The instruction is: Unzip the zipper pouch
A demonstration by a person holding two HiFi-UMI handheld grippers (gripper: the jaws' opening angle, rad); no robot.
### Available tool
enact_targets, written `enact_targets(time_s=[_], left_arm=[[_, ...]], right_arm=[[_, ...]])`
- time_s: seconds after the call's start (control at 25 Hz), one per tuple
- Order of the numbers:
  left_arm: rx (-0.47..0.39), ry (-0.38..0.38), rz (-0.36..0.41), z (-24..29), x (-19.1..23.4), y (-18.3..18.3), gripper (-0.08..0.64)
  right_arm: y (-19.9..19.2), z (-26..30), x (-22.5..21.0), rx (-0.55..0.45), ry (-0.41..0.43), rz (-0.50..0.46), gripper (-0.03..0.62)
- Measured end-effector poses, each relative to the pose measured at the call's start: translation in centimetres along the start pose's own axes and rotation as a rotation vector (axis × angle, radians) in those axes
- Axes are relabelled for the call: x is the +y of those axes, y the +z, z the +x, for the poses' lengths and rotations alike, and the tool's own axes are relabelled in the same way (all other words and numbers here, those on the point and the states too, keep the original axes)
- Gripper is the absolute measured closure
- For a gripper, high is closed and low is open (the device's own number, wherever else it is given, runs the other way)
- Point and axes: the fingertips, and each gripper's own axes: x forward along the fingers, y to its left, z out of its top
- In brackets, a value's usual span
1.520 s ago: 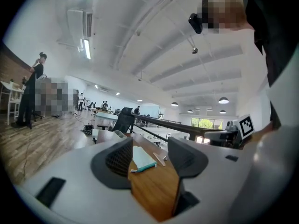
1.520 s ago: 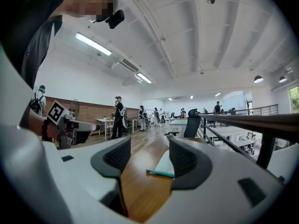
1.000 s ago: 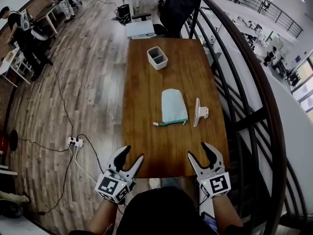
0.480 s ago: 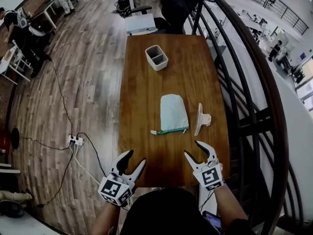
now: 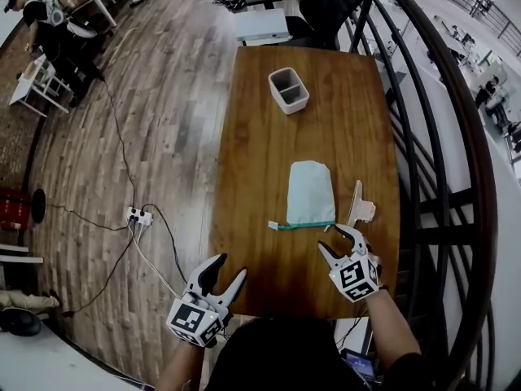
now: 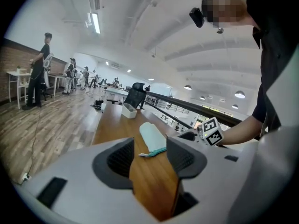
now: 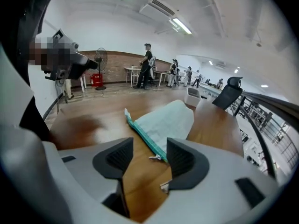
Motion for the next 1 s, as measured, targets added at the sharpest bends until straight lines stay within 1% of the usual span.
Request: enact_targets(time_s=[0.16,0.36,0.6,0.72,0.88,0.96,1.0], left_arm=[[0.002,0.042,-0.045,0.1,1.4,-0.4,0.337],[-0.001,0.099,-0.096,-0.9,2.0,-0.6,0.337],[0.009,0.134,-0.11,-1.9,2.3,-1.4,0.345],[0.01,0.149,-0.116,-1.8,2.2,-1.4,0.347],[0.016,0.168,-0.124,-1.7,2.1,-1.9,0.348],[0.022,0.163,-0.137,-1.7,2.0,-2.3,0.348],[0.024,0.155,-0.147,-1.7,1.8,-2.5,0.348]], right_arm=[[-0.6,3.0,-1.1,0.076,0.056,-0.028,0.366],[-1.4,4.9,-1.4,0.178,0.142,-0.011,0.358],[-2.2,5.6,-1.1,0.279,0.196,0.017,0.364],[-2.4,6.2,-1.8,0.282,0.211,0.05,0.443],[-2.4,6.2,-0.9,0.291,0.246,0.067,0.451],[-2.2,5.9,0.6,0.297,0.275,0.062,0.467],[-2.1,5.6,1.4,0.293,0.289,0.065,0.484]])
